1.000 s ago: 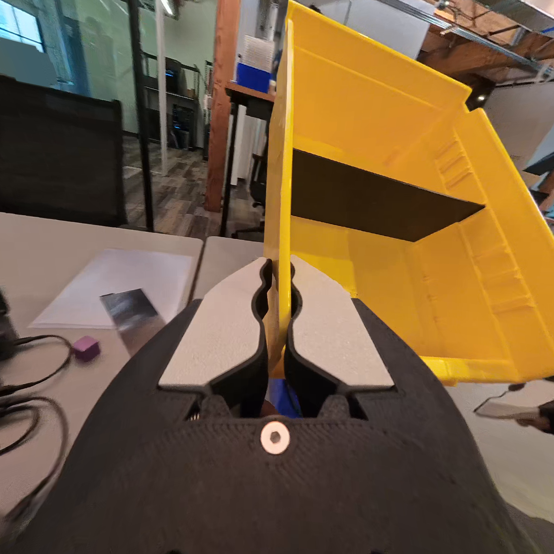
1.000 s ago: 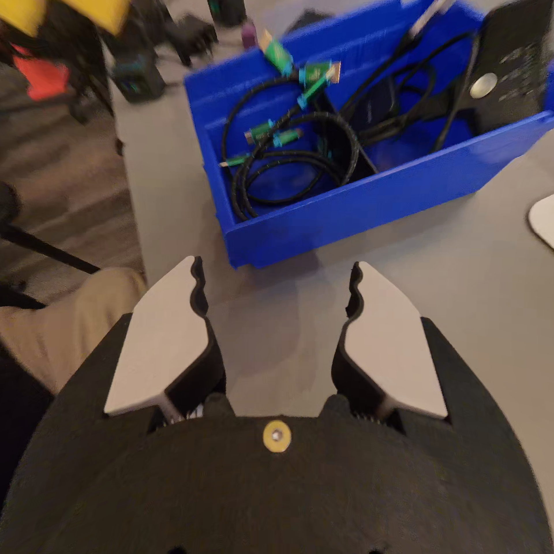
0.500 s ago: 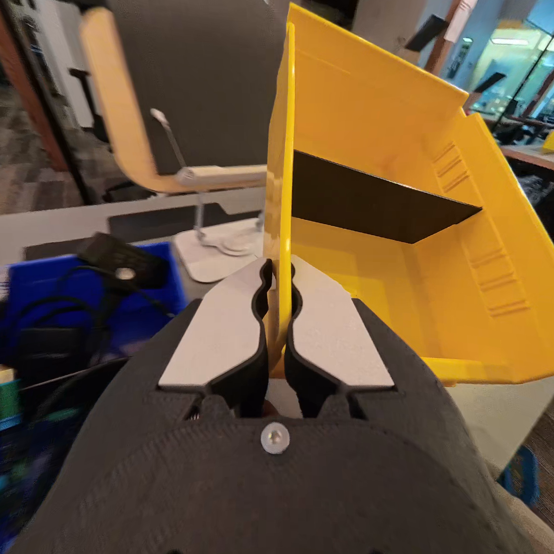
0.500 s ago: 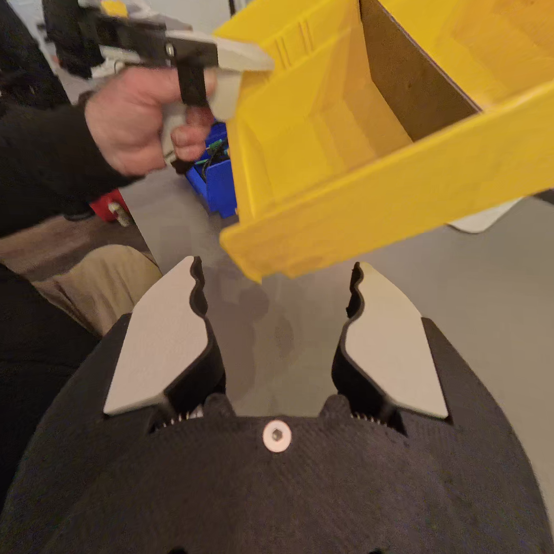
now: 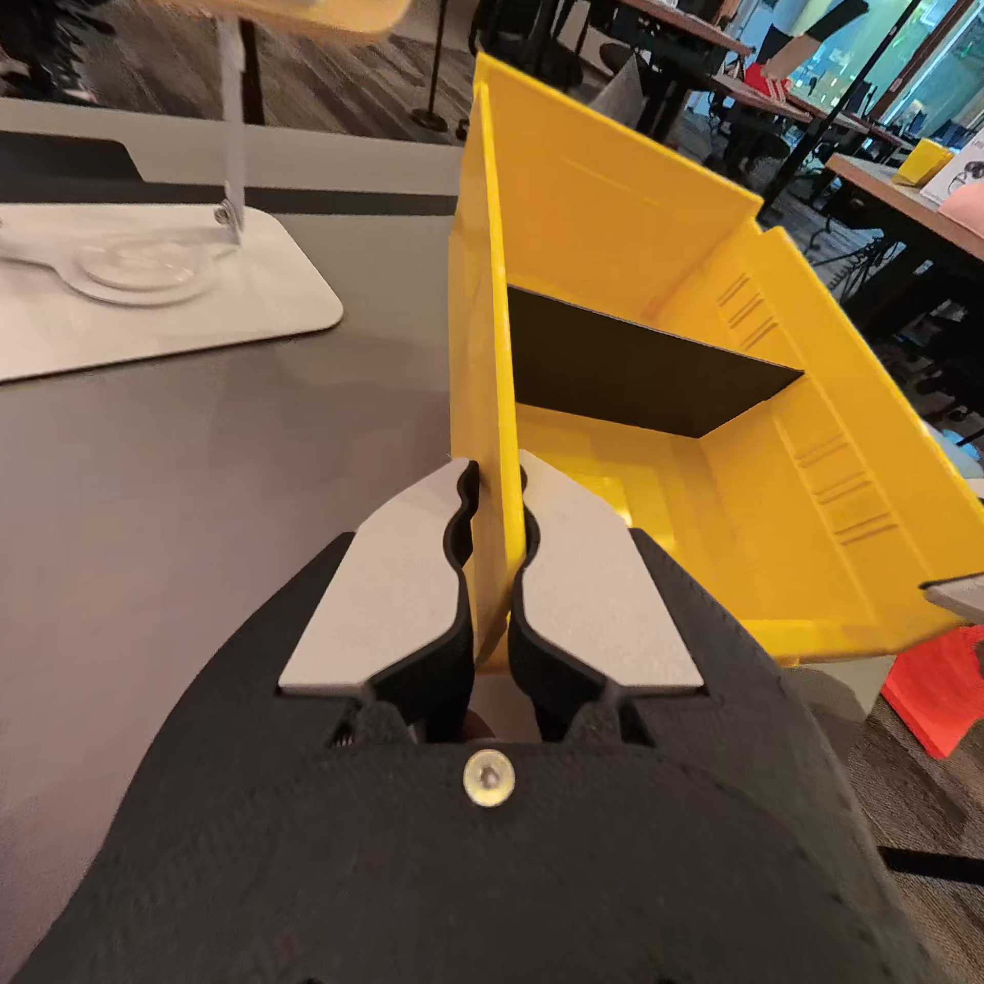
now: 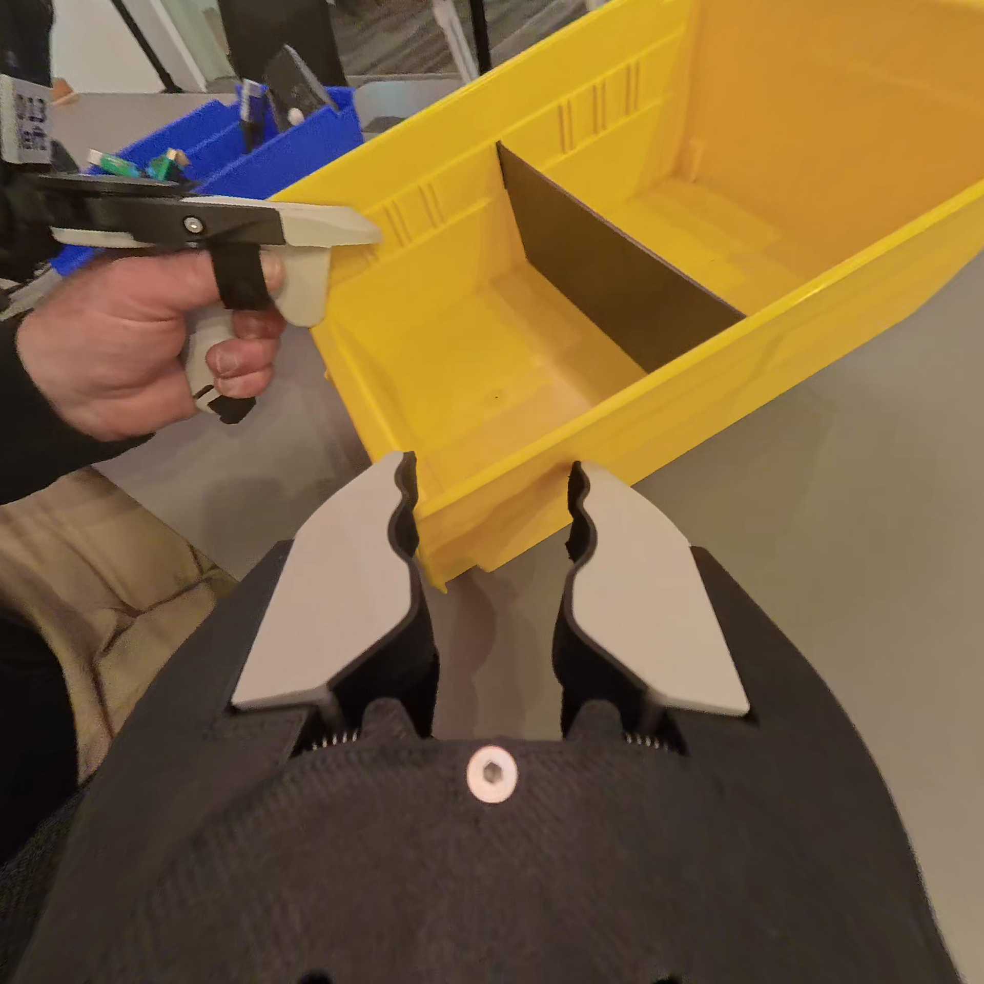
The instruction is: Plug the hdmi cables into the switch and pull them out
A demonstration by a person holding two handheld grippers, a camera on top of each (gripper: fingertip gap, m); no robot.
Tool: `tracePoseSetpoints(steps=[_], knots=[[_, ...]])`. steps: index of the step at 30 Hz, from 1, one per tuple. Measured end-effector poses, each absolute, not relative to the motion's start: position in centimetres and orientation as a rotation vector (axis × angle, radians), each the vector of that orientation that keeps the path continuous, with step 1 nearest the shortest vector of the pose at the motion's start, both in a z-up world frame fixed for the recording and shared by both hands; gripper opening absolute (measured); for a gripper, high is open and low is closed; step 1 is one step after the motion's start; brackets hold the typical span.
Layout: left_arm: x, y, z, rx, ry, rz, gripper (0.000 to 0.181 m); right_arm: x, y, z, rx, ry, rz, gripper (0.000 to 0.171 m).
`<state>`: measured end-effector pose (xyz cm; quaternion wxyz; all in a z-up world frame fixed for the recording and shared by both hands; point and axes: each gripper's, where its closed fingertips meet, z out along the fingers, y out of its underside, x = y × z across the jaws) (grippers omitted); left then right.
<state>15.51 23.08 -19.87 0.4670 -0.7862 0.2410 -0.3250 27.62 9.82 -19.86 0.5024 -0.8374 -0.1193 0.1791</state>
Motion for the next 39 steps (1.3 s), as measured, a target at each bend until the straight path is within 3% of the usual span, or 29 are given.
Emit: tracePoseSetpoints(steps=[1,8,11,17,23,31,36,39], knots=[[16.0,22.9,-20.1,-1.937,0.601,-0.802,0.010,28.2,9.8,-20.2,-2.035,-0.277,0.414,0.050],[19.0,20.0,-22.7,-1.971,0.707,-0.830,0.021,33.3,10.0,-21.4,-2.098,-0.181,0.236,0.032],[21.0,17.7,-22.9,-1.940,0.860,-0.891,0.034,36.6,10.1,-22.3,-2.164,-0.191,0.032,0.021],[19.8,15.9,-18.4,-1.770,0.992,-0.948,0.053,41.4,10.9,-22.4,-2.209,-0.145,-0.086,0.008],[4.6,21.7,-13.1,-1.746,0.842,-0.509,0.054,44.4,11.3,-22.5,-2.222,-0.140,-0.102,0.005],[-24.0,28.1,-16.4,-2.010,0.449,0.113,0.063,47.6,11.0,-22.5,-2.233,-0.090,-0.101,0.005],[-29.0,28.3,-20.9,-2.176,0.435,0.131,0.053,49.8,10.6,-22.5,-2.238,-0.040,-0.101,0.005],[-28.2,28.7,-22.3,-2.186,0.417,0.044,0.026,51.2,10.1,-22.5,-2.234,0.003,-0.112,0.005]])
